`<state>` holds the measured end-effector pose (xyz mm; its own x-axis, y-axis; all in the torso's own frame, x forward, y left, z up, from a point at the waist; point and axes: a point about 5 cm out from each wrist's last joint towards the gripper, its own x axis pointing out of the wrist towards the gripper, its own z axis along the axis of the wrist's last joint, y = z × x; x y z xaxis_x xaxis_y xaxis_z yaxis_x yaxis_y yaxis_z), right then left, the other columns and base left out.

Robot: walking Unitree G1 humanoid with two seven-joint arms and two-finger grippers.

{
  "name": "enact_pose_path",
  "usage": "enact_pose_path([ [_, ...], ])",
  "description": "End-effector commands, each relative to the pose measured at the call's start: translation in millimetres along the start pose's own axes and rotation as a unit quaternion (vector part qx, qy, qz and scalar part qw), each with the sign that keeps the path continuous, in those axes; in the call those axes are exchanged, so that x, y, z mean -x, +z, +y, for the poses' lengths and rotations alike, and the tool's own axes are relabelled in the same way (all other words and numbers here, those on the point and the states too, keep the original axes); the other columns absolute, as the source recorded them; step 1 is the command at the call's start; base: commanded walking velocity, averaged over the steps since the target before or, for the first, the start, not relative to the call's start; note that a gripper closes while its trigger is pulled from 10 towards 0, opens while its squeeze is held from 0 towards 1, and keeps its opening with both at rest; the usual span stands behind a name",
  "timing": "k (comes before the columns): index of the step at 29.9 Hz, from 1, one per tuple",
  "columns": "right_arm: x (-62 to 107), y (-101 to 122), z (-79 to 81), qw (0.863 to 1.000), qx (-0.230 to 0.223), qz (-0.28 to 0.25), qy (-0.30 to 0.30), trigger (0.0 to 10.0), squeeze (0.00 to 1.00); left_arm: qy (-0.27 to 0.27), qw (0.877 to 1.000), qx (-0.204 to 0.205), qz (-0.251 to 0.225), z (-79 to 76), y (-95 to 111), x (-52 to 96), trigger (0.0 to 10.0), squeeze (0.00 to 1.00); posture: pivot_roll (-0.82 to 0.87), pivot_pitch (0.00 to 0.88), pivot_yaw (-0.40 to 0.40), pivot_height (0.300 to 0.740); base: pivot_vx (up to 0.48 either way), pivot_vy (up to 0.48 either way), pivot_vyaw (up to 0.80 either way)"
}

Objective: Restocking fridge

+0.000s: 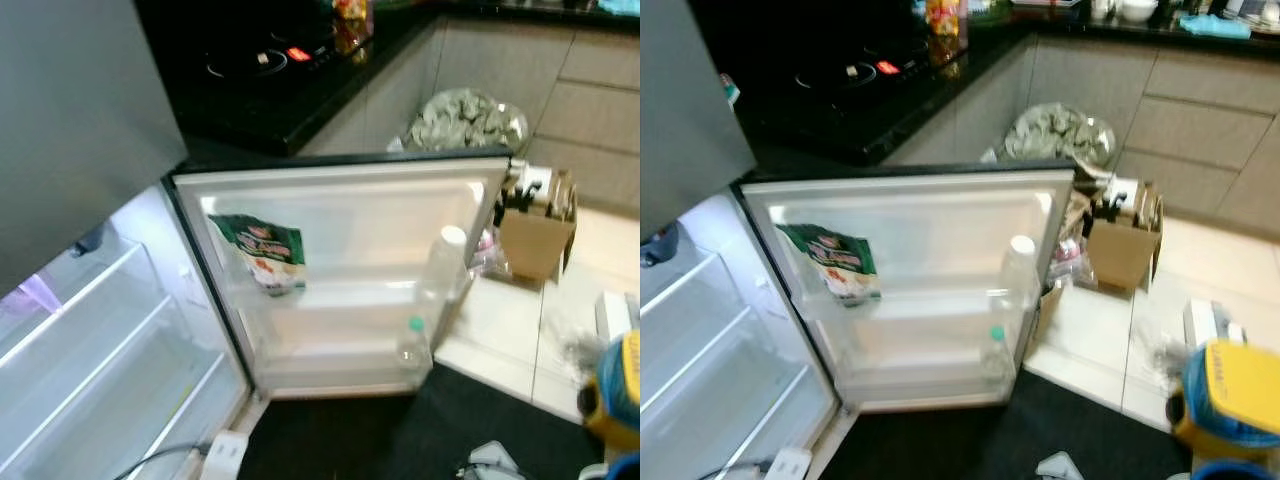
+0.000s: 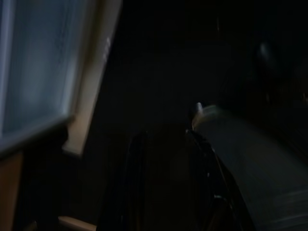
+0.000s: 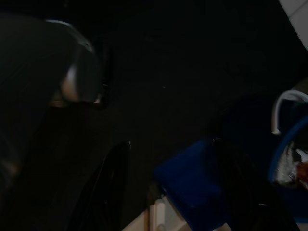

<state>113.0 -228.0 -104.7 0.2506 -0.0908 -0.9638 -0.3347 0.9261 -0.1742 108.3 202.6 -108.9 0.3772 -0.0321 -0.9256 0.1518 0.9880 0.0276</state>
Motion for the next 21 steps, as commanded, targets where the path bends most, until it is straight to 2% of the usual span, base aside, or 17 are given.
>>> enact_pose_path([
  [1, -0.1, 6, -0.6, 1.0, 0.002, -0.01, -0.002, 10.0, 0.0, 0.002, 1.0, -0.002, 0.013, 2.4, -5, 1.0, 10.0, 0.0, -0.04, 0.0, 0.044, 0.74, 0.0, 0.0, 0.0],
  [8, -0.1, 9, -0.6, 1.0, -0.005, -0.014, 0.0, 10.0, 0.0, 0.003, 1.0, 0.001, 0.012, 2.4, -4, 0.8, 10.0, 0.0, -0.03, 0.0, 0.037, 0.74, 0.0, 0.0, 0.0],
  [12, 0.9, 7, -7.9, 1.0, -0.022, -0.013, -0.009, 10.0, 0.0, 0.001, 1.0, 0.005, 0.011, 1.0, -4, 0.4, 10.0, 0.0, -0.04, 0.0, 0.035, 0.74, 0.0, 0.0, 0.0],
  [15, 1.6, 4, -12.3, 1.0, -0.019, -0.008, -0.012, 10.0, 0.0, -0.003, 1.0, 0.005, 0.012, -0.7, -4, 0.2, 10.0, 0.0, -0.03, 0.0, 0.033, 0.74, 0.0, 0.0, 0.0],
  [21, 0.7, 3, -5.8, 1.0, -0.013, -0.004, -0.004, 10.0, 0.0, -0.004, 1.0, 0.006, 0.015, -0.5, -5, 0.5, 10.0, 0.0, -0.02, 0.0, 0.039, 0.74, 0.0, 0.0, 0.0],
])
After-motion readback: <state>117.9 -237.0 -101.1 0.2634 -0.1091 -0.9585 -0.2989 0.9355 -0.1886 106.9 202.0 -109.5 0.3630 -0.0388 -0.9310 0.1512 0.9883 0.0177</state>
